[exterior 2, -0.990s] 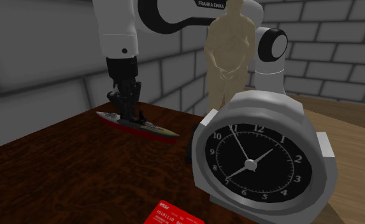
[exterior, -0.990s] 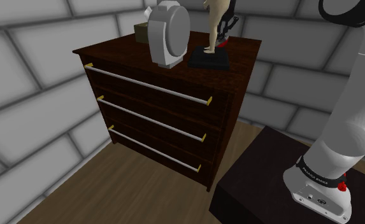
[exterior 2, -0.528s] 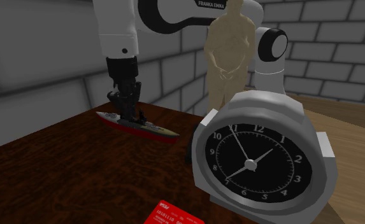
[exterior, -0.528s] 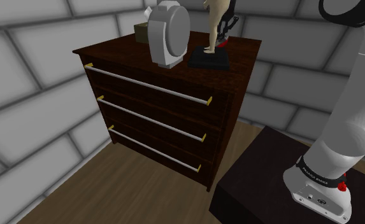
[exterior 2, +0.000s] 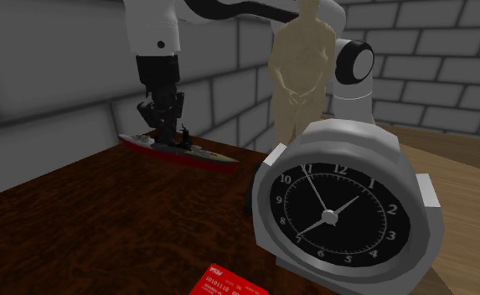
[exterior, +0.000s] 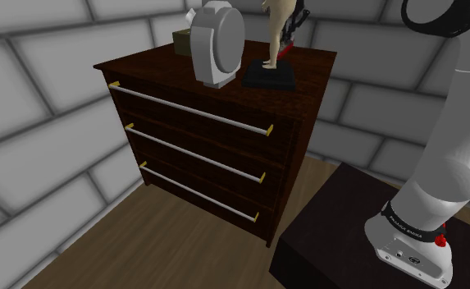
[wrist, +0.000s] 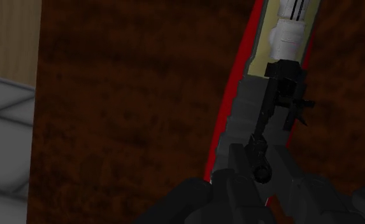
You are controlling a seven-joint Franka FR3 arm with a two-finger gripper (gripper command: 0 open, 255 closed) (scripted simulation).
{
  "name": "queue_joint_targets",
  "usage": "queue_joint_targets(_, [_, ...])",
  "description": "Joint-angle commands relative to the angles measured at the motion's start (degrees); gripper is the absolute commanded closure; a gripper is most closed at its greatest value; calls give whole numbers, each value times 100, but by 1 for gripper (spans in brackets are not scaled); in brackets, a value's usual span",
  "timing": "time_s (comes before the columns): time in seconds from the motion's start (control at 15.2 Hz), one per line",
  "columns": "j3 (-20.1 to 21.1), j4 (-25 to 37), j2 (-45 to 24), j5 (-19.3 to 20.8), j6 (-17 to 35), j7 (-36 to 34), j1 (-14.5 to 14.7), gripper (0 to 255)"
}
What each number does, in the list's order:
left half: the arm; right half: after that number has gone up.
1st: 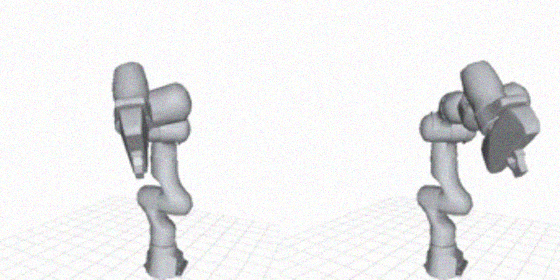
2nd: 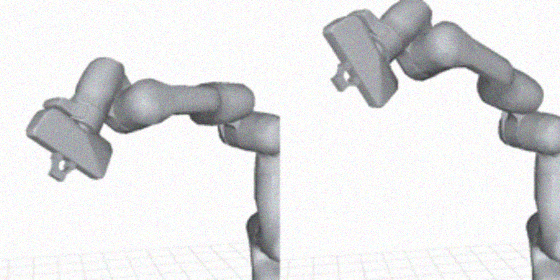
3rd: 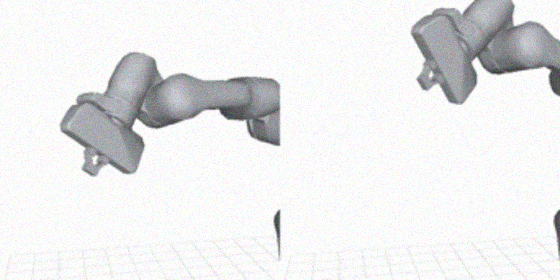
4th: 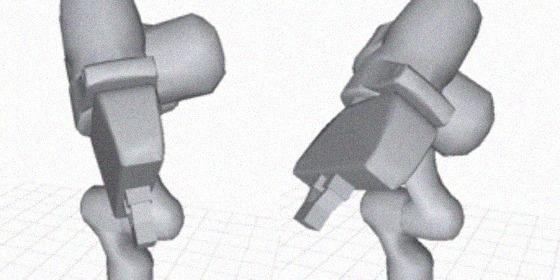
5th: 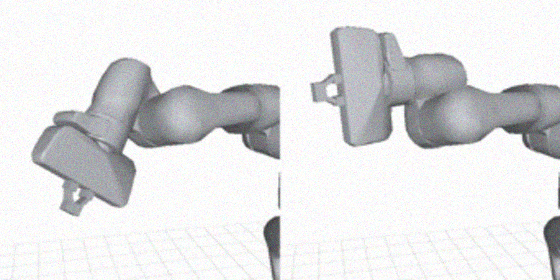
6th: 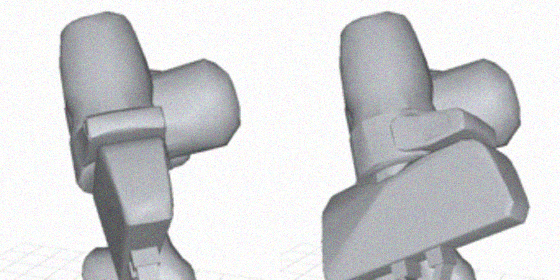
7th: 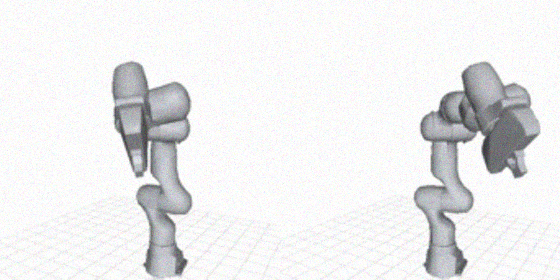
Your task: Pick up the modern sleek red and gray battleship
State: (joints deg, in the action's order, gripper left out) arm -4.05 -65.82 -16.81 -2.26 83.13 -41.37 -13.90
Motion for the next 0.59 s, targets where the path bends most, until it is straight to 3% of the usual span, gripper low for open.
queue_joint_targets(0.0, [1, 336, -108, -8, -230, -9, -6, 255])
queue_joint_targets(0.4, [1, 1600, -599, -50, -1002, -16, -53, 255])
queue_joint_targets(0.53, [2, 1637, -614, -51, -1024, -17, -55, 255])
